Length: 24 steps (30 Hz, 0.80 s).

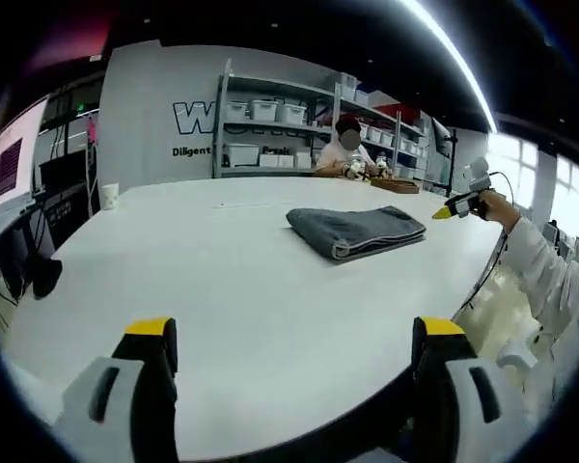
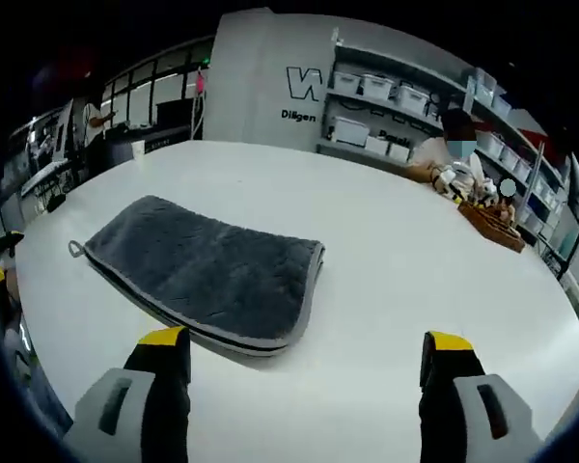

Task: Open the folded towel by lifting each exposed corner and separating the folded layers until the towel lies flat within the target outline without major curled edges

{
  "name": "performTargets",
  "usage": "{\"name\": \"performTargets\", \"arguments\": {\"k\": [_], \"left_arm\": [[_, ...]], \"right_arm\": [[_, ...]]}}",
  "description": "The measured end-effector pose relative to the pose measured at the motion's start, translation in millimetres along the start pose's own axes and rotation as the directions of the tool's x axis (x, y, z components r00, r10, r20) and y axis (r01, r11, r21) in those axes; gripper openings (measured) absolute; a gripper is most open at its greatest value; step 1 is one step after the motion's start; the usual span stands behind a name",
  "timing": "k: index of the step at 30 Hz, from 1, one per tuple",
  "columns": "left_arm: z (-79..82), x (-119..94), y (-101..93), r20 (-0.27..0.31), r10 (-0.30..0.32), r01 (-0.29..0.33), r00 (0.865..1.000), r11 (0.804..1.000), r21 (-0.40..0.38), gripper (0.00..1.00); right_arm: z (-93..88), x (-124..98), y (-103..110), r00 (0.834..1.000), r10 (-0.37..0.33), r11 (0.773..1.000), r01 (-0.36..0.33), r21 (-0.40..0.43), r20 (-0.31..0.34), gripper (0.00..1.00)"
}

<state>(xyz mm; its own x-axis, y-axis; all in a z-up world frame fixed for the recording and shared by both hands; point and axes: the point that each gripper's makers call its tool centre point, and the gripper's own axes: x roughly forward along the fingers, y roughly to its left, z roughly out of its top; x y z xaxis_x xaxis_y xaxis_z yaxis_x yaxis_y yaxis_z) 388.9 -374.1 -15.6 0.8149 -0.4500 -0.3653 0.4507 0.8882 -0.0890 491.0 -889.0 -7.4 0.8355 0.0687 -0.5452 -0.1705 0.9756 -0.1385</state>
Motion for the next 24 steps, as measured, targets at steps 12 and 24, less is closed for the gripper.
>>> {"name": "performTargets", "arguments": {"k": [12, 24], "left_arm": [[-1.9, -3.8, -4.2, -0.002, -0.013, 0.013, 1.0, 1.0, 0.007, 0.99], [-0.8, -6.7, 0.4, 0.021, -0.009, 0.009, 1.0, 1.0, -0.012, 0.99]], "right_arm": [[-8.1, -6.5, 28.0, 0.997, 0.048, 0.999, -0.049, 0.013, 0.063, 0.95], [-2.6, 28.4, 24.1, 0.992, 0.073, 0.985, -0.088, 0.149, 0.106, 0.64]]}}
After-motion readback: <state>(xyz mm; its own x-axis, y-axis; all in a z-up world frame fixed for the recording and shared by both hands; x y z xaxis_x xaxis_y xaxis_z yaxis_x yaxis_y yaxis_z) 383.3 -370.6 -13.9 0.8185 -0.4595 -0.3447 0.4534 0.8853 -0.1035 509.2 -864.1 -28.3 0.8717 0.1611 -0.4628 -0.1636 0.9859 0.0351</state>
